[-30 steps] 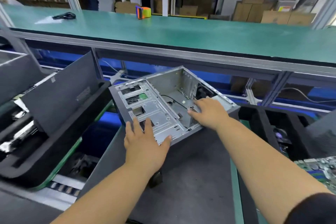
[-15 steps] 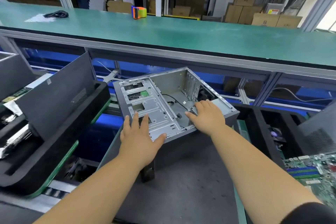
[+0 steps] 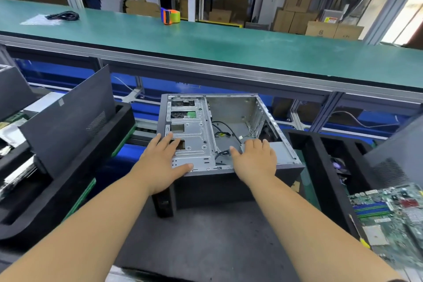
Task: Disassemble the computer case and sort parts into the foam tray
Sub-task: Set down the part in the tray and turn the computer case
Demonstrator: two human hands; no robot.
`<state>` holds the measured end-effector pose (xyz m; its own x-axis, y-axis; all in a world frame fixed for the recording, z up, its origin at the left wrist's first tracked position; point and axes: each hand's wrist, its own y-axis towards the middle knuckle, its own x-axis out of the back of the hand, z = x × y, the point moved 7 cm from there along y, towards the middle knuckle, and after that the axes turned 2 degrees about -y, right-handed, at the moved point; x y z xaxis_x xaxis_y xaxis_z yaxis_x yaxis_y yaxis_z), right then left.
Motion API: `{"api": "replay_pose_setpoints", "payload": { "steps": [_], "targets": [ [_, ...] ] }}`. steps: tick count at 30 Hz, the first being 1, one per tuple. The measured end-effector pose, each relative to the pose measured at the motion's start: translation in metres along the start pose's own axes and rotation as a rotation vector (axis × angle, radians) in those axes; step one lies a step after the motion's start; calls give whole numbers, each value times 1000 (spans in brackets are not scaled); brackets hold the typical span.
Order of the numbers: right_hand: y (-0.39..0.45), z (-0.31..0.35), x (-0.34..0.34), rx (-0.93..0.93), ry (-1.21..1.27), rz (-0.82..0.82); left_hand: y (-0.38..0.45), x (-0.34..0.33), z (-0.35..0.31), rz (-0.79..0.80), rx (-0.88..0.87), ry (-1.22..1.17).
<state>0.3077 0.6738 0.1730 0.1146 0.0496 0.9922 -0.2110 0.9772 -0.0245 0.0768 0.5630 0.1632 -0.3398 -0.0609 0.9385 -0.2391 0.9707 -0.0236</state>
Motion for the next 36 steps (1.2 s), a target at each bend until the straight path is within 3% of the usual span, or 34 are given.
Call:
{"api": "replay_pose_setpoints", "payload": {
  "steps": [7,16,21,25,32,36],
  "targets": [
    [-38,9,-9,-70,-23,86,4,14,11,77,-184,65],
    [-47,-17,1,226,-120,164,-2,26,7,35,-235,165],
    [-21,-43,16,375,-28,206,-24,12,-36,-130,-110,69],
    [5,-61,31,398,-39,109,-32,-11,-69,-109,60,-122],
    [42,-81,37,502,-15,31,-45,-38,-100,-163,549,-112],
    [61,-77,24,582,-66,110,-41,-48,-110,-158,666,-259]
  ]
}}
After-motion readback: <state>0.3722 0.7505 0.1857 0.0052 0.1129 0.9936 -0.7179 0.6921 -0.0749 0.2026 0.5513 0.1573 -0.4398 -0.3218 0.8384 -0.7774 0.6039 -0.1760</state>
